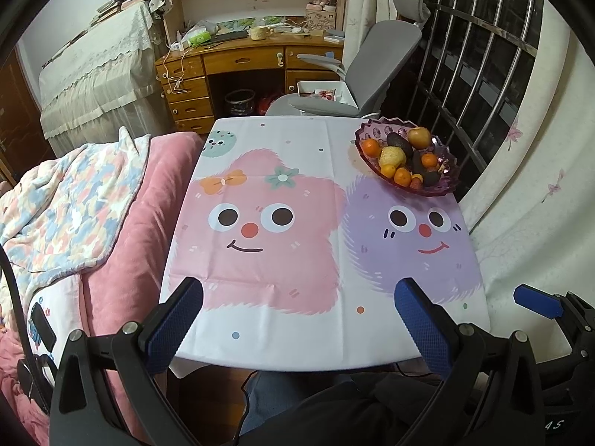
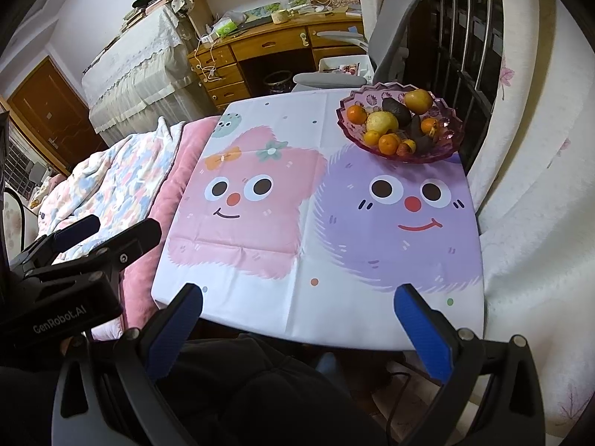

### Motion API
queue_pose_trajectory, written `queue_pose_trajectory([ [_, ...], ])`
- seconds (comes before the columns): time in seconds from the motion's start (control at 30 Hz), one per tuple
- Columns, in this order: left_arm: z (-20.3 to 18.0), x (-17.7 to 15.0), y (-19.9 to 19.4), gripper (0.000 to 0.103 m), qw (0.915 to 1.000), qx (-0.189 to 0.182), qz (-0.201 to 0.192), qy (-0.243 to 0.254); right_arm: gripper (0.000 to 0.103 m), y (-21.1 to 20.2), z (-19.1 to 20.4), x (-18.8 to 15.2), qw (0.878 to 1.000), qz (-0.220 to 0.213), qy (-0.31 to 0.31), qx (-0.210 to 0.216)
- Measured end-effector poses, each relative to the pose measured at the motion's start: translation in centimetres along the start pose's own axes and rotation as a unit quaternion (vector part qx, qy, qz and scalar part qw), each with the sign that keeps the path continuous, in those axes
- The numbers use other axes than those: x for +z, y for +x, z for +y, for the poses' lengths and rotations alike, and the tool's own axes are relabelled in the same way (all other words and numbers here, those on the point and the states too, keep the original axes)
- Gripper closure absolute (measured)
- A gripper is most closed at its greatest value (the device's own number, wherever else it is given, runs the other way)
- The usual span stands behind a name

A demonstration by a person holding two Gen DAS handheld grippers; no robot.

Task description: Organize fruits

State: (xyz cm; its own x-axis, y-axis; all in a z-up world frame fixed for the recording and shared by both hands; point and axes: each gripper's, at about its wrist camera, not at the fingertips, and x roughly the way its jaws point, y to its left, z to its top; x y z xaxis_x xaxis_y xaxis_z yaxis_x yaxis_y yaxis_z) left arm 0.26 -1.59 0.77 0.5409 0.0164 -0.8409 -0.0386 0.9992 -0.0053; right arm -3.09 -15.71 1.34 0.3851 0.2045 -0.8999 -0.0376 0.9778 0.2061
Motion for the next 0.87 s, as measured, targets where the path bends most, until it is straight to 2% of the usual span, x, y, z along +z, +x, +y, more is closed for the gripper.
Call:
queue_pose_trajectory([
  [0.87, 0.49, 0.13, -0.04, 0.001, 1.0000, -0.003, -0.003, 0.007, 0.000, 0.08, 0.17, 0.09, 1.000, 0.000, 0.000, -0.002],
])
